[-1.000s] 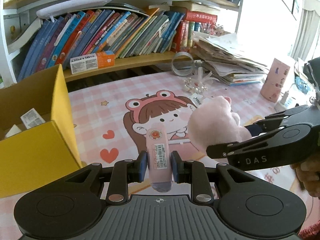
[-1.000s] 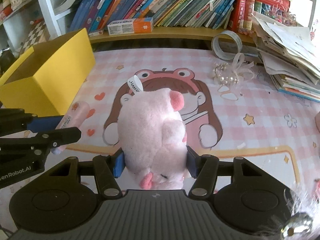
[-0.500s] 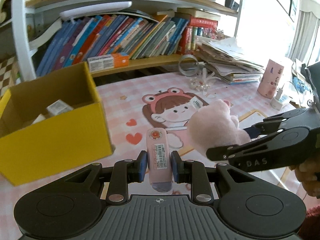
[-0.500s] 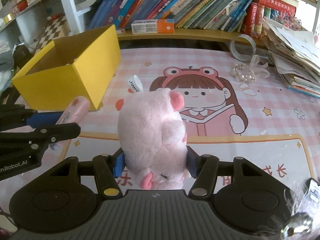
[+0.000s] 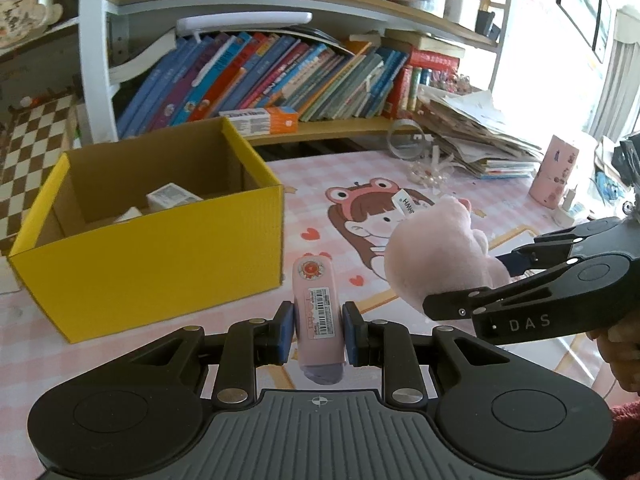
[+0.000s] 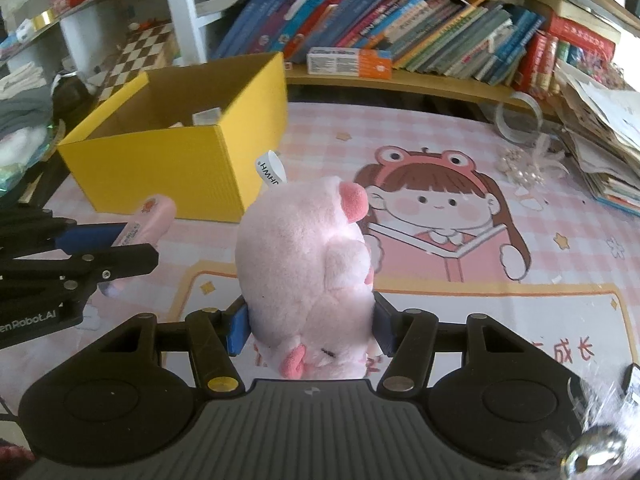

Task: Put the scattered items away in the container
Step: 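Carry the pig plush and USB stick with both tools over the yellow box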

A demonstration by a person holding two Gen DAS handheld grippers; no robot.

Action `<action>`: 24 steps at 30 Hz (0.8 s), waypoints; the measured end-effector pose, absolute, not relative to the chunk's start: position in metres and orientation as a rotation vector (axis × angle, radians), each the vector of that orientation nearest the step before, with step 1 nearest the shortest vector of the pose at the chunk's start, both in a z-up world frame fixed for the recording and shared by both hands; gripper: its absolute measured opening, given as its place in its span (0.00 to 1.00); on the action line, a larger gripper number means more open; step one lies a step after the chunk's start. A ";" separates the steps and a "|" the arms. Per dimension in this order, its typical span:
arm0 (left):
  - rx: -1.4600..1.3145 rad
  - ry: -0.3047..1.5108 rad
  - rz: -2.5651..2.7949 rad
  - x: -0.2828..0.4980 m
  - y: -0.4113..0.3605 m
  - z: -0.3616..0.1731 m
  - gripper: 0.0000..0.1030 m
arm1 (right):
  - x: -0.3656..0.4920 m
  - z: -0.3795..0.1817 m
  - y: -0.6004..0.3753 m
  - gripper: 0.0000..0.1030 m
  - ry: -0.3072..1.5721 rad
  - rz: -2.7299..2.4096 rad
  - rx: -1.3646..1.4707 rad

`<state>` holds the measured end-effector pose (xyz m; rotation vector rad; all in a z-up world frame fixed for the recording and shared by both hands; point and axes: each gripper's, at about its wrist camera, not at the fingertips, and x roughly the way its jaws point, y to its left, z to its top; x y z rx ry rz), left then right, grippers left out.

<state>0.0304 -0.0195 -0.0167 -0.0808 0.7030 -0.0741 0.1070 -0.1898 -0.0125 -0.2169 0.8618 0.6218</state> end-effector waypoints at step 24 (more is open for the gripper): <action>-0.169 0.657 0.032 0.003 0.047 -0.017 0.23 | 0.091 -0.003 -0.118 0.55 0.834 0.721 -0.317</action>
